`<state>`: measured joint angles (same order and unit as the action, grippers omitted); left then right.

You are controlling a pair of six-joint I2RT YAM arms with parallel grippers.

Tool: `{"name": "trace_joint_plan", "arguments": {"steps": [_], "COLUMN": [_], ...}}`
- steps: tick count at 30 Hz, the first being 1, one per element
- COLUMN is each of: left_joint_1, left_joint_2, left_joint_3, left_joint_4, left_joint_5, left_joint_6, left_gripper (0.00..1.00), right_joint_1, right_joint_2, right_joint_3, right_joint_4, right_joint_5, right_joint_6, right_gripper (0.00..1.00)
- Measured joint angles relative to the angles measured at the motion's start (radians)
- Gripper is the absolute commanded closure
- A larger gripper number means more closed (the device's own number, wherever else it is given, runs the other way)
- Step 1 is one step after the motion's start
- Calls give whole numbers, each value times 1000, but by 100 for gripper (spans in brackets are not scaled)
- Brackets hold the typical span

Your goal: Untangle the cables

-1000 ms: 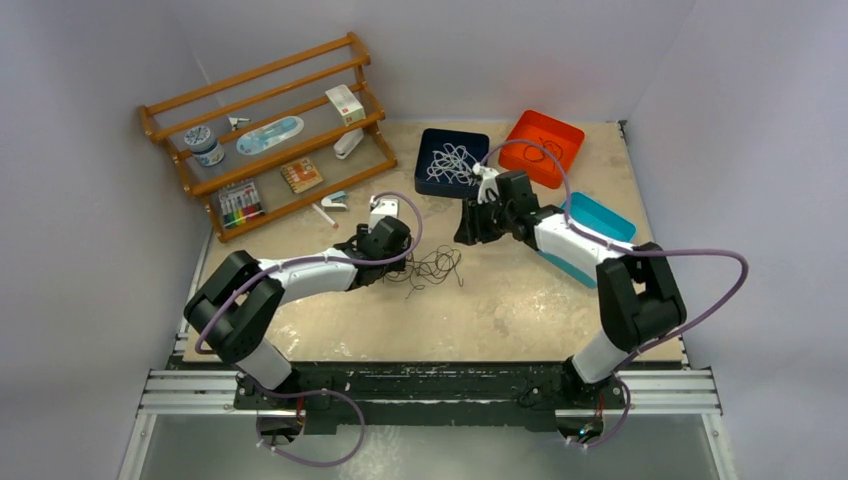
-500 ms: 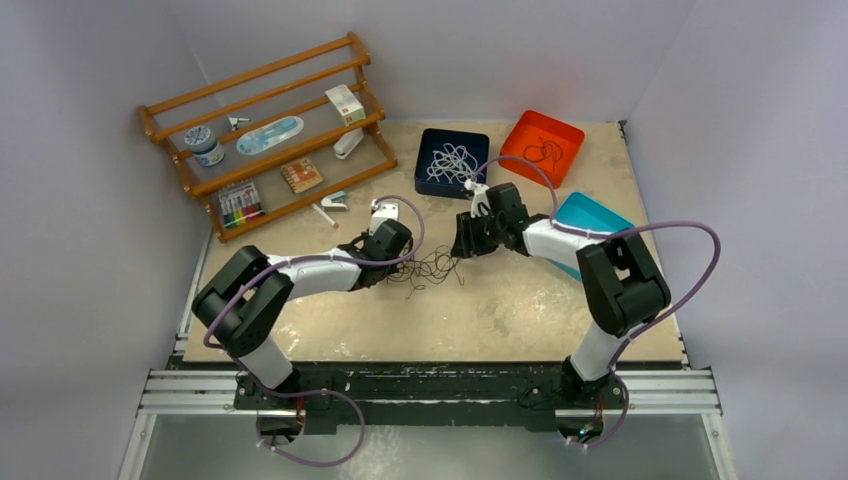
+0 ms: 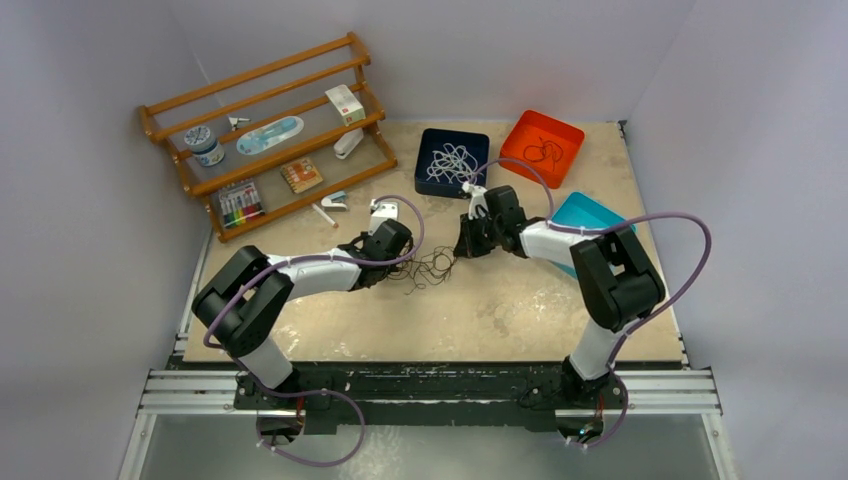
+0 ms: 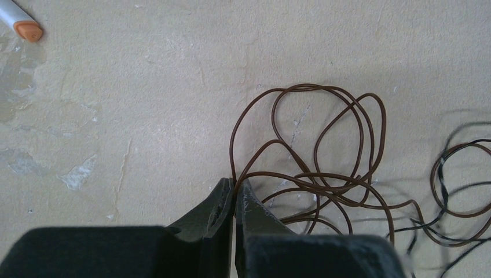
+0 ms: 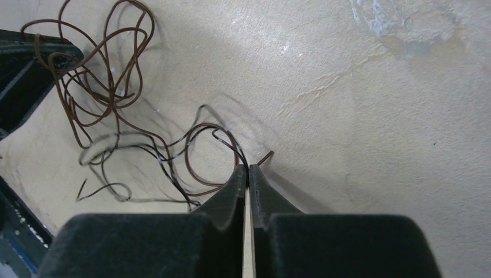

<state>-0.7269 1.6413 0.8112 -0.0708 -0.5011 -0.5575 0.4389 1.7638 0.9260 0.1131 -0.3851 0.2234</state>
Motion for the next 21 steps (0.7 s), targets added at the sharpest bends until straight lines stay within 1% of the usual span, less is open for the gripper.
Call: {"name": "trace_joint_plan", "arguments": {"steps": [4,13,21], "left_joint_1": [0,1,5], "left_joint_2": [0,-1,-1], "left_joint_3": [0,-5,-8], "left_joint_4": [-2,-17,-24], "left_joint_5": [-18,-65,-80], "left_joint_6": [-1,-10,-11], "left_gripper": [100,100,100], "right_joint_1": [1,2,2], "right_joint_2": [-39,-237,-386], "right_joint_3": [-8,-5,-5], "right_joint_4": [-6,-37,-74], "right_joint_5": [31,211,324], "right_joint_6": [2,-25,-55], "right_gripper": [100,100,100]}}
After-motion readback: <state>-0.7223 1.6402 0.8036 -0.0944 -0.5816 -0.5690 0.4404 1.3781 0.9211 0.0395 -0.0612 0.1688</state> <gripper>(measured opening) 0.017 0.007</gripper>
